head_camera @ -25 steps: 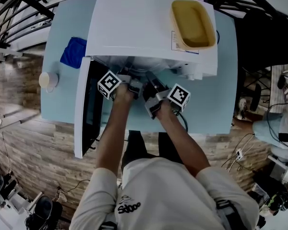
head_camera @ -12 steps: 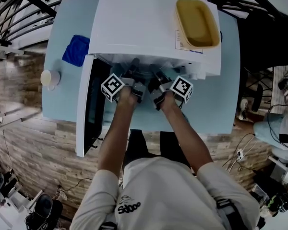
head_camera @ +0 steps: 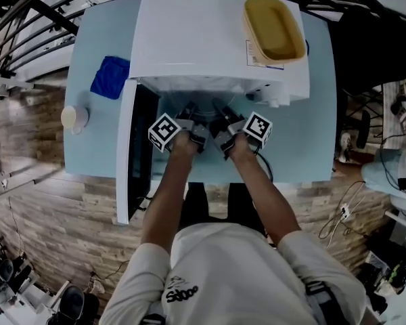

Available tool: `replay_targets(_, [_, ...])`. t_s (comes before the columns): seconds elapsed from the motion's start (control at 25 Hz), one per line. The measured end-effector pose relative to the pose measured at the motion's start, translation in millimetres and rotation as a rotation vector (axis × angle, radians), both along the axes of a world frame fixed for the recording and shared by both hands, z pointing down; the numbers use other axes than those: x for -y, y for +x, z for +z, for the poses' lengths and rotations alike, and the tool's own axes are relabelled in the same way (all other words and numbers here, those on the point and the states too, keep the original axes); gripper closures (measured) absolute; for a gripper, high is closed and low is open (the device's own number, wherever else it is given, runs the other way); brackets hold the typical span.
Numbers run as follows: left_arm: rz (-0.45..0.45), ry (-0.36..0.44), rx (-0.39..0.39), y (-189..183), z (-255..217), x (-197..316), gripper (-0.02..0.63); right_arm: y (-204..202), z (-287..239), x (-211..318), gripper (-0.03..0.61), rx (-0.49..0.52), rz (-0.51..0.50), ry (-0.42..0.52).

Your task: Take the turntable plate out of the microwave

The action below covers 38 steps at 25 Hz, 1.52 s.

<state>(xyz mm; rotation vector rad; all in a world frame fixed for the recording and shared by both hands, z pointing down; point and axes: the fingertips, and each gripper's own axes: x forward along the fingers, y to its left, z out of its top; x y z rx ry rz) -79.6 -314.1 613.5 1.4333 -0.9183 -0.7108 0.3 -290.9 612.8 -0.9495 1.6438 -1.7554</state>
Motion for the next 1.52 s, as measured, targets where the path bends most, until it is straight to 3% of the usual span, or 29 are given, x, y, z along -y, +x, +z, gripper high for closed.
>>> replay_targets(0.24, [0.035,-0.010,-0.034,3.7,5.6,-2.9,0.574,0.2,0.1,-8.1,0.555,-0.049,0.003,0.004])
replay_targets(0.52, [0.067,-0.050,-0.073,1.2,-0.8,-27.2,0.577,-4.4,-3.0,-33.6,0.555,-0.024,-0.010,0.019])
replay_targets(0.96, [-0.005,0.058,-0.116,18.3,-77.5,-106.9,0.581,10.4,-76.5,-96.2,0.549,-0.038,-0.207,0.240])
replay_targets(1.2, [-0.035,0.154,-0.120,45.2,-131.3,-153.7,0.581,32.8,-125.0,-132.6,0.551,0.015,-0.257,0.317])
replay_targets(1.52, [-0.055,0.250,-0.103,71.9,-190.0,-209.7,0.581,59.8,-181.8,-186.2,0.551,0.007,-0.292,0.383])
